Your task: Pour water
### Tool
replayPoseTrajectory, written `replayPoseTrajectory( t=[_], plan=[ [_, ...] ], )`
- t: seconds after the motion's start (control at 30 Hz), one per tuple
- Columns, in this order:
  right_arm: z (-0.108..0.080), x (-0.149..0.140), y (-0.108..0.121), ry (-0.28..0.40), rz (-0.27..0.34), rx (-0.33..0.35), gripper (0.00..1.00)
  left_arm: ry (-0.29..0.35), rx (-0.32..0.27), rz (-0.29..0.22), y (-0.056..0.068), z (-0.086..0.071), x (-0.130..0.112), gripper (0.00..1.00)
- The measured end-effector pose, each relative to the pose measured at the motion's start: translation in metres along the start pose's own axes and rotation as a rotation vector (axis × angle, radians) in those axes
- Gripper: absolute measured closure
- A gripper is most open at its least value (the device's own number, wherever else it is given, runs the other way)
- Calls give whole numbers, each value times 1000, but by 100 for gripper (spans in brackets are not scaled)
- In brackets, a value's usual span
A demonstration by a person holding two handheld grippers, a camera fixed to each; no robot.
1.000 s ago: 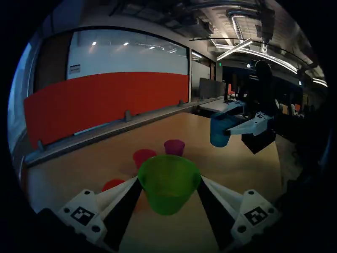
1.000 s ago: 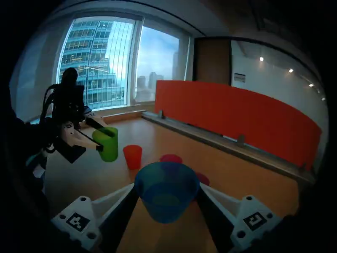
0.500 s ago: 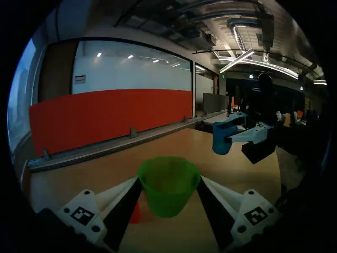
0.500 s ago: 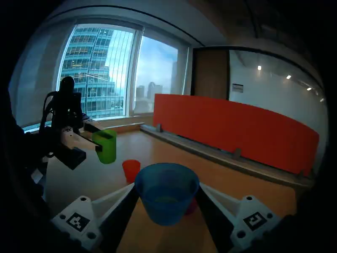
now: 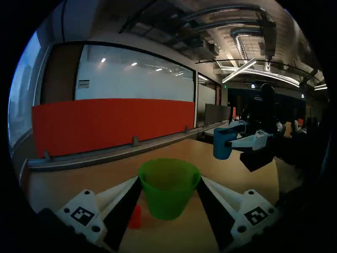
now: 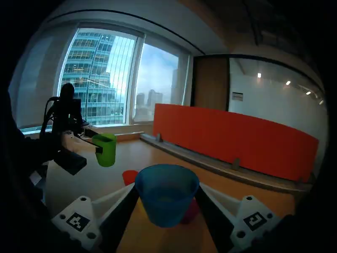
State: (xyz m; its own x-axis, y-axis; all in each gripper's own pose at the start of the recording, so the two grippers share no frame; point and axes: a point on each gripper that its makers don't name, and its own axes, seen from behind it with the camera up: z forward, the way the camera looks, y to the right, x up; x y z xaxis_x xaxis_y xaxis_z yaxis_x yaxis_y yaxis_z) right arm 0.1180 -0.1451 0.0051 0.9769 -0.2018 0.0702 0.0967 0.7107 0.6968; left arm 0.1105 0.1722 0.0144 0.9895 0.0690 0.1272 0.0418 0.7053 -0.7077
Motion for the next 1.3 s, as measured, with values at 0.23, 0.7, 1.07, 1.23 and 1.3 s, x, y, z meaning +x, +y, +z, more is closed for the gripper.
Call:
replayPoseTrajectory(
  t=[0.23, 0.7, 1.07, 1.23, 1.3],
  plan=[
    [-1, 5, 1, 9, -2, -4, 9, 10, -5, 4, 2, 1, 5, 12],
    [2, 27, -4, 27, -60, 21, 9, 4, -35, 10, 16, 5, 1, 12],
    [9, 45, -7, 30, -170, 38, 9, 6, -58, 0, 28, 9, -3, 12],
    [14, 55, -12, 32, -227, 48, 9, 6, -69, -1, 35, 10, -5, 12],
    [15, 59, -14, 32, -245, 49, 9, 5, -73, 0, 37, 11, -6, 13]
  ],
)
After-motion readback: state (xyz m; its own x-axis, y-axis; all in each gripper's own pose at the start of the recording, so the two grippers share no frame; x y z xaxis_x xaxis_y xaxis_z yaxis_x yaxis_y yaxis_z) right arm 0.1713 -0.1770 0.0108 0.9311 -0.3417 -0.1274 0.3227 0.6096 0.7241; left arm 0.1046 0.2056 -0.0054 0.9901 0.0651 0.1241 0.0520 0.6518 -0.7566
